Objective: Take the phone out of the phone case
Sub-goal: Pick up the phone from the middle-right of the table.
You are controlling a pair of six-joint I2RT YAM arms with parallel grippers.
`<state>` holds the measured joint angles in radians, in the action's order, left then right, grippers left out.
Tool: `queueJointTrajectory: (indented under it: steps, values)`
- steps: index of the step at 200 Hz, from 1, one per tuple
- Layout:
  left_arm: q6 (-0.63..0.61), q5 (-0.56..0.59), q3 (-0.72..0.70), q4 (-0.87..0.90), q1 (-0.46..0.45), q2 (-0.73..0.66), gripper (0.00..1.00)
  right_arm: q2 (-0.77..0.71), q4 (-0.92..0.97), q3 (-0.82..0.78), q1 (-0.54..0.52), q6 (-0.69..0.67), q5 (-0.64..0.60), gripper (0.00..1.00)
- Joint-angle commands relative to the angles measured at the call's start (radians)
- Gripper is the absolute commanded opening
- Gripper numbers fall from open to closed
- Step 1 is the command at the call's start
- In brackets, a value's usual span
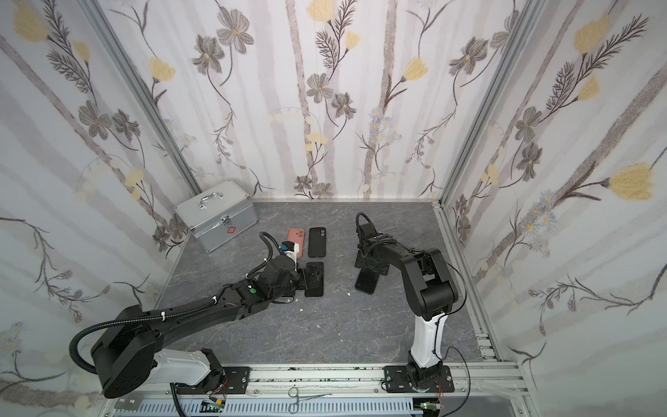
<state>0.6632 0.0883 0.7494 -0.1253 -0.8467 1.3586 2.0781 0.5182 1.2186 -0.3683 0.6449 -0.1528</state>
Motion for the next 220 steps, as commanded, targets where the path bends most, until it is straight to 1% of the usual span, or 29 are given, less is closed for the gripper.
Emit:
queueJointTrajectory:
  steps: [1, 23, 37, 75, 97, 120, 149, 187, 201, 220]
  values:
    - [0.047, -0.062, -0.018, -0.117, -0.006, 0.017, 1.00, 0.003, -0.007, -0.020, -0.001, 0.010, 0.065, 0.77]
    - [0.073, -0.082, -0.006, -0.157, -0.027, 0.058, 1.00, -0.044, -0.039, -0.052, 0.004, 0.013, 0.089, 0.73]
    - [0.081, -0.084, 0.021, -0.160, -0.048, 0.101, 1.00, -0.081, -0.075, -0.086, 0.011, 0.013, 0.120, 0.73]
    - [0.109, -0.090, 0.133, -0.160, -0.108, 0.255, 1.00, -0.155, -0.188, -0.209, 0.077, 0.004, 0.286, 0.71]
    - [0.126, -0.114, 0.217, -0.163, -0.137, 0.361, 0.99, -0.193, -0.258, -0.287, 0.132, -0.003, 0.380, 0.70]
    - [0.141, -0.142, 0.301, -0.165, -0.158, 0.468, 0.96, -0.215, -0.291, -0.340, 0.178, -0.021, 0.436, 0.69]
    - [0.159, -0.184, 0.386, -0.168, -0.164, 0.566, 0.90, -0.234, -0.302, -0.377, 0.209, -0.040, 0.460, 0.69]
    - [0.179, -0.219, 0.434, -0.180, -0.164, 0.646, 0.85, -0.250, -0.331, -0.412, 0.248, -0.035, 0.506, 0.69]
    - [0.186, -0.236, 0.440, -0.194, -0.163, 0.665, 0.80, -0.247, -0.339, -0.416, 0.255, -0.035, 0.521, 0.68]
    - [0.201, -0.271, 0.438, -0.229, -0.156, 0.684, 0.70, -0.244, -0.344, -0.419, 0.258, -0.034, 0.529, 0.68]
